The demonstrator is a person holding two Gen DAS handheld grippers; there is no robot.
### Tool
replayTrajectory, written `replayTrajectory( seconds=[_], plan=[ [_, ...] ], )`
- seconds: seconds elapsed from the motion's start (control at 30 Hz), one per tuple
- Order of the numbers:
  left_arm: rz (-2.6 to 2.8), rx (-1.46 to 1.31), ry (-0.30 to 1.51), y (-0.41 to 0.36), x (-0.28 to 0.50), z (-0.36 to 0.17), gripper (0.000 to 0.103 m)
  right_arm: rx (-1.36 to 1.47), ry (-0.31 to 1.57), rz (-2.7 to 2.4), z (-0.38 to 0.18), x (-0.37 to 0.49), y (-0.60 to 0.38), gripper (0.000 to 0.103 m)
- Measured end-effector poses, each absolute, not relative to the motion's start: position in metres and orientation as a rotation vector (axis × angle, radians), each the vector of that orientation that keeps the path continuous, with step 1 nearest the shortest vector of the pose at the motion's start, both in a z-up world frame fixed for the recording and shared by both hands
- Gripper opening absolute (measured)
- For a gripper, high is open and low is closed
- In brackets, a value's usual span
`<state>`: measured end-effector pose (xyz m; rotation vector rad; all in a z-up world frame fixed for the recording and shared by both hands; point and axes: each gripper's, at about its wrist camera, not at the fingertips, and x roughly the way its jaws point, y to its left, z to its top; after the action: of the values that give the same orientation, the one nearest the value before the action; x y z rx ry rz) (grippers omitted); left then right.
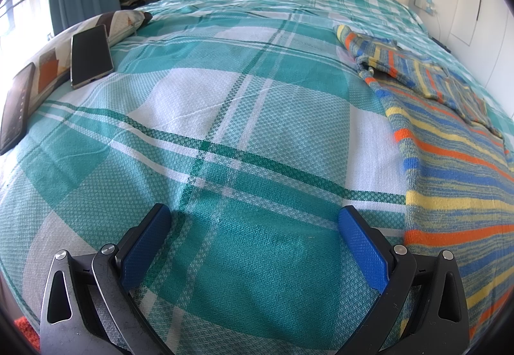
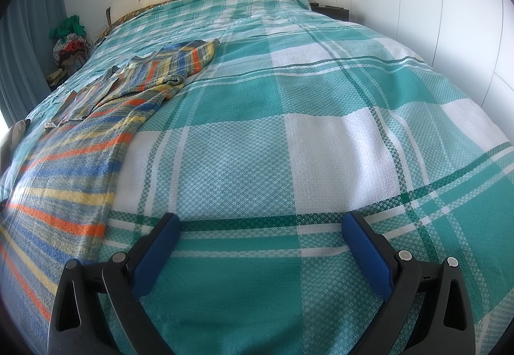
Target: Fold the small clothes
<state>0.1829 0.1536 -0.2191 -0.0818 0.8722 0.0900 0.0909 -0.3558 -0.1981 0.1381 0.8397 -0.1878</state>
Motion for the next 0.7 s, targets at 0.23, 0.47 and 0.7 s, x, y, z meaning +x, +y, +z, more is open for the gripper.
replayTrajectory(
  seconds=[0.23, 0.47, 0.7],
  plan=[
    [0.091, -0.081, 0.872, 0.1534, 0.1828, -0.219, 0.103, 0.138, 0.839, -0.188, -0.1981, 0.0905, -0.3555, 0.1],
    [0.091, -0.081, 0.872, 0.1531, 0.1827, -0.2189, 0.103, 0.138, 0.839, -0.187, -0.1983, 0.0902, -0.3554, 0.1],
    [0.091, -0.081, 0.872, 0.1528, 0.1824, -0.2191, 0.103, 0.138, 0.839, -0.188, -0.1991, 0.0895, -0.3549, 0.1]
  ],
)
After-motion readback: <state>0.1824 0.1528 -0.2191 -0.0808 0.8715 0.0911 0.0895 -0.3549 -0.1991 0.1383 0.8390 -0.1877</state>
